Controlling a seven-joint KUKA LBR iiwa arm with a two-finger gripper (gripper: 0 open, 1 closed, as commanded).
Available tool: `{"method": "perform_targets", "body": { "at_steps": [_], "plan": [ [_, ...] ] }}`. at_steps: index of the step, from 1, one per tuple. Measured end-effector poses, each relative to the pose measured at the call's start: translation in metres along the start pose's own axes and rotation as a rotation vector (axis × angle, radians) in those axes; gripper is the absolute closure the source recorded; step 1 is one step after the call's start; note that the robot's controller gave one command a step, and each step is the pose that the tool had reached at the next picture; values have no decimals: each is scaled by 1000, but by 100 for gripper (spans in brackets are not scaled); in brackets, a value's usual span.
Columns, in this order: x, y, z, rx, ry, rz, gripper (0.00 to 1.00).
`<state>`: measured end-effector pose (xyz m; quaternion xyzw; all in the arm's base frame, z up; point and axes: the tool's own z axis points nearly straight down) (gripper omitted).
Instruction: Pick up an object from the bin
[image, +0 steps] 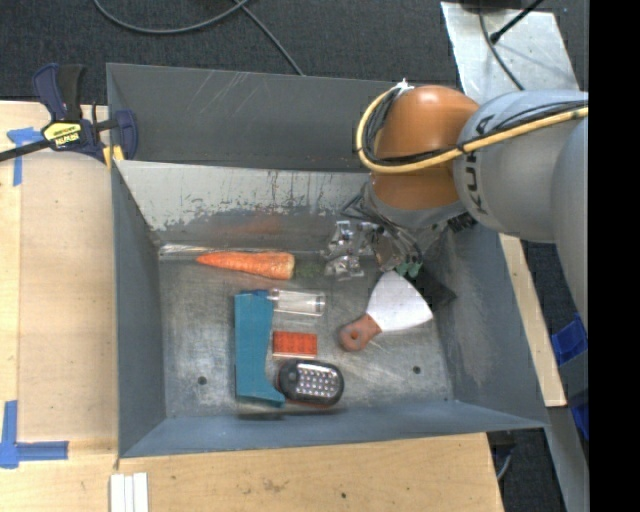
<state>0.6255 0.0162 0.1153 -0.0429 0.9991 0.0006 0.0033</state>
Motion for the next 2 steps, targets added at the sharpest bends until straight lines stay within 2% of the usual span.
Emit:
{"method": "perform_targets", "body": {
  "at_steps": [2],
  "plan": [
    [-1, 0, -14, 1, -3, -1, 100]
  ]
}}
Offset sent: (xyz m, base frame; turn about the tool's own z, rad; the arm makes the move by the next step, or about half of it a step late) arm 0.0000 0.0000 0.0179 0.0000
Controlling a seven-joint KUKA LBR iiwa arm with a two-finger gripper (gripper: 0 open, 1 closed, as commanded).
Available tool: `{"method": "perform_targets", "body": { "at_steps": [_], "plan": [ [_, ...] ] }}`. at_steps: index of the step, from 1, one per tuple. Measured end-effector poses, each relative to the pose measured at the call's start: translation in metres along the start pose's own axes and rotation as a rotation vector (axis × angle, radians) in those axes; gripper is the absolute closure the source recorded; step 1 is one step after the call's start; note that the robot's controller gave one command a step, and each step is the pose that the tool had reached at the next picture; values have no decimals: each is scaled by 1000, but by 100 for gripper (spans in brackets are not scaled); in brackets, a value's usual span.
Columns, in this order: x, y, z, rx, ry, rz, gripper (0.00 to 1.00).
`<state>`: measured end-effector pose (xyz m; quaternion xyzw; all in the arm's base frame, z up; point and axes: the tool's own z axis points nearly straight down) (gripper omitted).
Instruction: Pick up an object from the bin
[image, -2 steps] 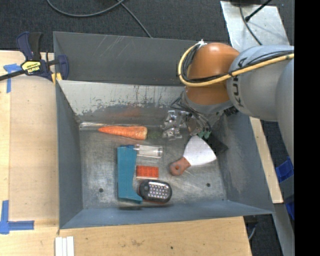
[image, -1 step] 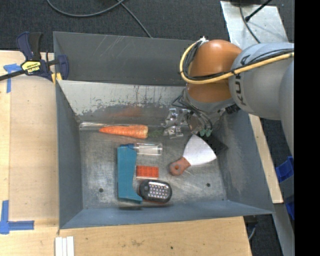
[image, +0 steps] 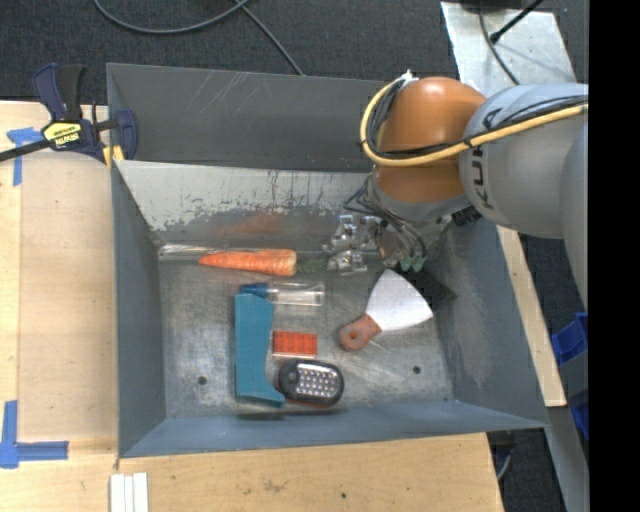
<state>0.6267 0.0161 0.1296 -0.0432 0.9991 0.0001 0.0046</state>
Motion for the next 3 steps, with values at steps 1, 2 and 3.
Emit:
{"method": "perform_targets", "body": {
  "at_steps": [1, 2, 3],
  "plan": [
    [1, 0, -4, 0, 6, 0, 100],
    [1, 0, -15, 0, 6, 0, 100],
    [0, 0, -24, 0, 3, 0, 100]
  ]
}}
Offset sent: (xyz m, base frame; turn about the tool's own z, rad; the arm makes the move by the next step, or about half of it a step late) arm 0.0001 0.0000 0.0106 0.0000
